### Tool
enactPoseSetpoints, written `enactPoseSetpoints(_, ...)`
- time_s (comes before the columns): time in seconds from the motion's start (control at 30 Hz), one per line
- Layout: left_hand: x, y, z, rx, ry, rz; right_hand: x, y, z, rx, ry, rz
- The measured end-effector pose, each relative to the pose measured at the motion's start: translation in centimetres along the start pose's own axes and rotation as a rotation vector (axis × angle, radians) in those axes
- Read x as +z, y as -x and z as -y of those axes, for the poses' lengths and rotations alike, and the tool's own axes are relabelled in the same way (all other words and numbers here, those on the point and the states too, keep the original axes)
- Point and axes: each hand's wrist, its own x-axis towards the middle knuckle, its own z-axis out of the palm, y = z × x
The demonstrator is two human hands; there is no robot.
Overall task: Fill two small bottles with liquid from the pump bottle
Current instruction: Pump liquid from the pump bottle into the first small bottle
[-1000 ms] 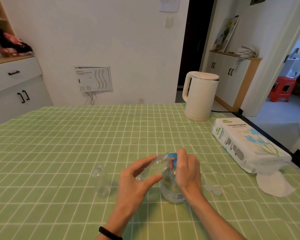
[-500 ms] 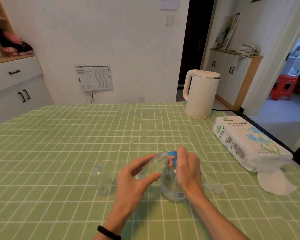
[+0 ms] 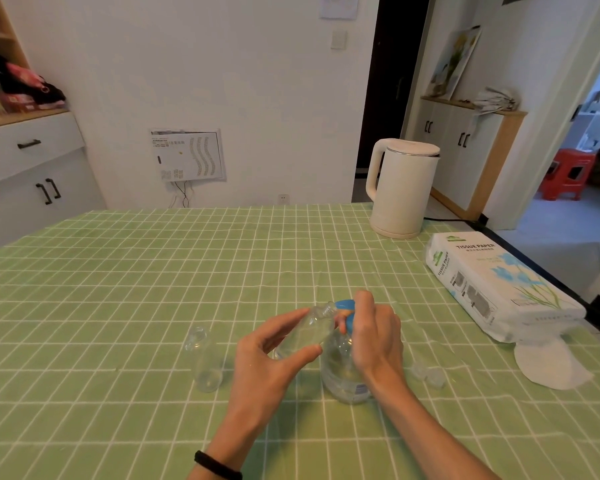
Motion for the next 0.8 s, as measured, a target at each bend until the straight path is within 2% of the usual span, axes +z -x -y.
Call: enactPoseSetpoints(0.8, 0.24, 0.13, 0.09, -0.014, 0.052, 0.021, 0.04, -0.05, -0.36, -0.045, 0.048, -0.007)
